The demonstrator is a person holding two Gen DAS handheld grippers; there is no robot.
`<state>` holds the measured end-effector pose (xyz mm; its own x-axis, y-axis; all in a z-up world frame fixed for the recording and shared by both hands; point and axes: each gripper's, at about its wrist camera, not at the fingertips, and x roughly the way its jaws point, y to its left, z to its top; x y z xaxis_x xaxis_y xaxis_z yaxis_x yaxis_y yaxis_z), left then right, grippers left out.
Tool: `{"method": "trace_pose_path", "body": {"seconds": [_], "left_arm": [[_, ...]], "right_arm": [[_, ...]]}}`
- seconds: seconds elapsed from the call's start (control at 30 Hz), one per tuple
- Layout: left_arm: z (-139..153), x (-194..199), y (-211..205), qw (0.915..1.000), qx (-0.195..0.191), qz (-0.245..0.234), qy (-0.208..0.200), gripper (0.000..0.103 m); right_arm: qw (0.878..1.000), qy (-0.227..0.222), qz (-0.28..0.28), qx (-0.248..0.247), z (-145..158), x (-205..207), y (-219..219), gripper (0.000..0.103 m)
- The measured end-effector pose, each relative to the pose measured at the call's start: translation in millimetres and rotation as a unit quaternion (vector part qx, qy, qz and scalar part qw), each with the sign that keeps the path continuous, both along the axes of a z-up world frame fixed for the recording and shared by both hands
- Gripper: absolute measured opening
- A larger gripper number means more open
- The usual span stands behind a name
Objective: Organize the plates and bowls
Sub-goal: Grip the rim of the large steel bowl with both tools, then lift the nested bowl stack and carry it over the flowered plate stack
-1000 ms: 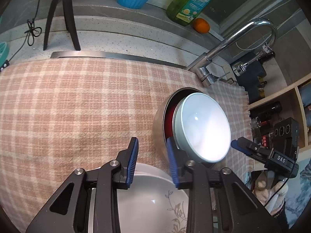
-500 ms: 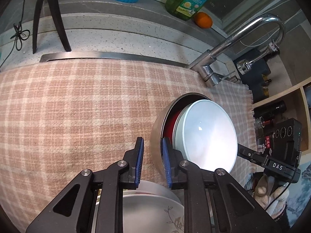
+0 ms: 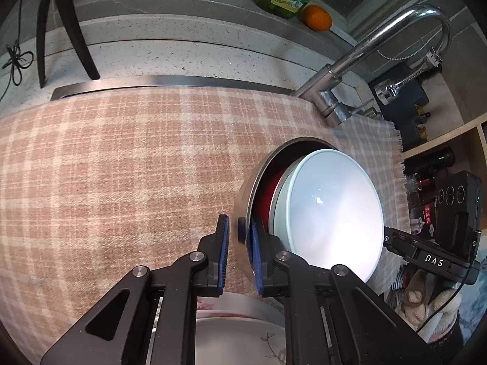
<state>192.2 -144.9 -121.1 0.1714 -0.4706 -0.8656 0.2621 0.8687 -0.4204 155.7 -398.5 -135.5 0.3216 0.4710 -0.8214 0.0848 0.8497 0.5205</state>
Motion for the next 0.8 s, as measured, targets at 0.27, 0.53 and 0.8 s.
{"method": "trace_pose_path", "body": {"seconds": [0.27, 0.53, 0.8], "left_arm": [[1, -1, -4, 0.9999, 0.01, -0.003, -0.002, 0.01], [5, -4, -4, 0.9999, 0.016, 0.003, -0.006, 0.01], [19, -10, 0, 0.9998, 0.011, 0.005, -0.015, 0.01]], "right_arm": [[1.0, 0.003, 0.005, -0.004, 1, 2, 2, 0.014], [1.0, 0.013, 0.001, 0.007, 0, 3, 0, 0.014], [1.0, 0.001, 0.005, 0.012, 15, -2, 0, 0.014]]}}
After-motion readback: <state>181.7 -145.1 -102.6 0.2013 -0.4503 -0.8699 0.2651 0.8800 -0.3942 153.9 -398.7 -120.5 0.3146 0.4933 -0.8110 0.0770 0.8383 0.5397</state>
